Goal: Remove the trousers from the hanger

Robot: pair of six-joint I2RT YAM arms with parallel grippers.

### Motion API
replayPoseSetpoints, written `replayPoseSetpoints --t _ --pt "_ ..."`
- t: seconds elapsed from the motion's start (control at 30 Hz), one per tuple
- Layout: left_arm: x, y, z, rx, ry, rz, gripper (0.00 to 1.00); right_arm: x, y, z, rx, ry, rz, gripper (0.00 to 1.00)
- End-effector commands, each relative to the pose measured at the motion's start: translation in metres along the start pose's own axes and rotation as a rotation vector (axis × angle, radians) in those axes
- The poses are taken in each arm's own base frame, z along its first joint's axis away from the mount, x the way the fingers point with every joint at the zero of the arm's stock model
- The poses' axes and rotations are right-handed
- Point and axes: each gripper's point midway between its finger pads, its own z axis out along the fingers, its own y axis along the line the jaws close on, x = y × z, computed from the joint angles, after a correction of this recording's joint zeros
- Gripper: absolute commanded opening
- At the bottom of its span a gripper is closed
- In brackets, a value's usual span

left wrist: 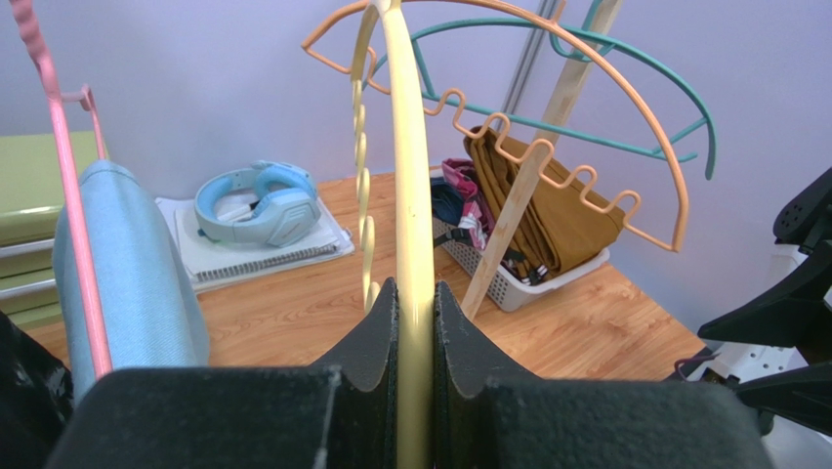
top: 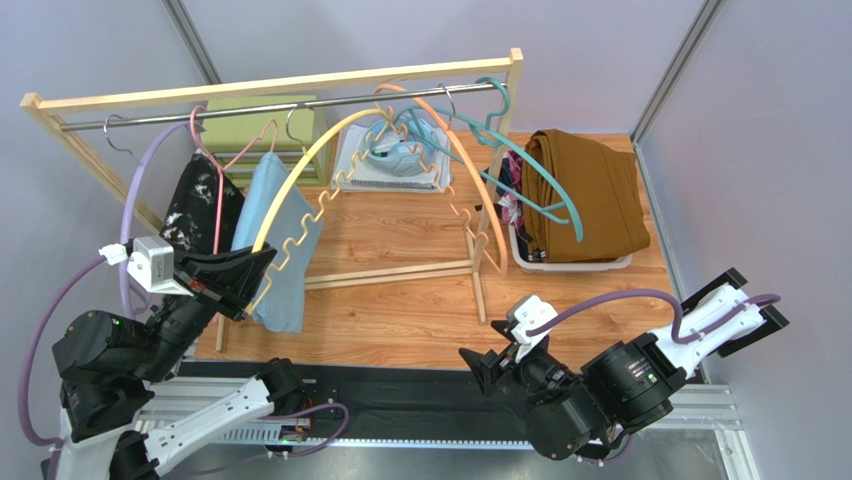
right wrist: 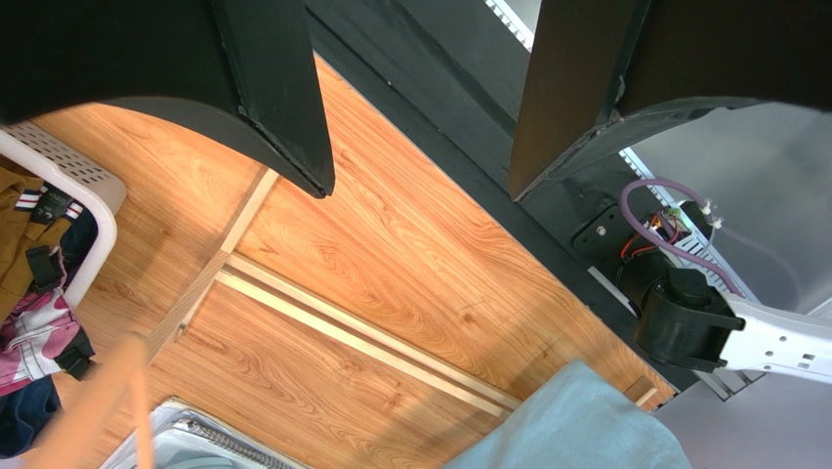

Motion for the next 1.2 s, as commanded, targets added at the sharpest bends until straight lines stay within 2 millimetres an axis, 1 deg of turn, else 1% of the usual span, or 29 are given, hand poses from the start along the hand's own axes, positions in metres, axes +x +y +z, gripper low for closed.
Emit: replayPoseSetpoints --t 0.0,0.07,0.17,0.2,0.3,0.43,0.5,0.6,0.83,0.87,0.93,1.03,1.07,1.13,1.17 --pt "-0.044 -0.002 0.014 -0.03 -0.161 -0.043 0.0 -0.008 -0.002 0.0 0.013 -0.041 0.04 0.71" --pt "-0.042 -0.002 0.013 -0.024 -0.156 -0.04 0.0 -0.007 -0.002 0.0 0.011 -0.037 0.034 0.71" --pt "-0.035 0.006 0.004 -0.049 -0.127 -0.019 0.0 -0.005 -0.001 0.0 0.007 -0.03 0.031 0.7" --pt "-0.029 0.013 -0.004 -0.073 -0.109 -0.01 0.0 -0.004 0.0 0.0 0.005 -0.028 0.031 0.7" --pt "-0.021 0.025 -0.017 -0.112 -0.083 0.012 0.0 -0.003 -0.002 0.001 0.011 -0.033 0.026 0.71" --pt "-0.017 0.036 -0.03 -0.147 -0.061 0.027 0.0 -0.006 -0.003 0.001 0.016 -0.041 0.023 0.71" --pt "-0.025 0.034 -0.035 -0.125 -0.103 0.017 0.0 -0.008 -0.004 0.001 0.017 -0.045 0.027 0.71" --pt "-0.036 0.03 -0.036 -0.103 -0.153 0.009 0.0 -0.009 -0.003 0.001 0.017 -0.047 0.029 0.71" --pt "-0.05 0.017 -0.023 -0.052 -0.214 0.019 0.0 -0.005 0.002 0.002 0.01 -0.036 0.026 0.71" --pt "-0.055 0.015 -0.022 -0.047 -0.241 0.009 0.0 -0.004 0.004 0.002 0.008 -0.034 0.023 0.71" --pt "-0.051 0.017 -0.015 -0.067 -0.227 0.008 0.0 -0.005 0.004 0.002 0.011 -0.036 0.024 0.71" --pt "-0.047 0.011 -0.006 -0.049 -0.214 0.011 0.0 -0.006 0.004 0.002 0.01 -0.036 0.021 0.71" --pt "-0.049 0.008 -0.007 -0.029 -0.23 0.005 0.0 -0.005 0.005 0.002 0.01 -0.034 0.017 0.71" --pt "-0.048 0.001 -0.008 0.01 -0.229 0.004 0.0 -0.005 0.004 0.001 0.008 -0.034 0.015 0.71" --pt "-0.051 0.0 -0.014 0.028 -0.236 0.0 0.0 -0.005 0.004 0.002 0.008 -0.034 0.018 0.71"
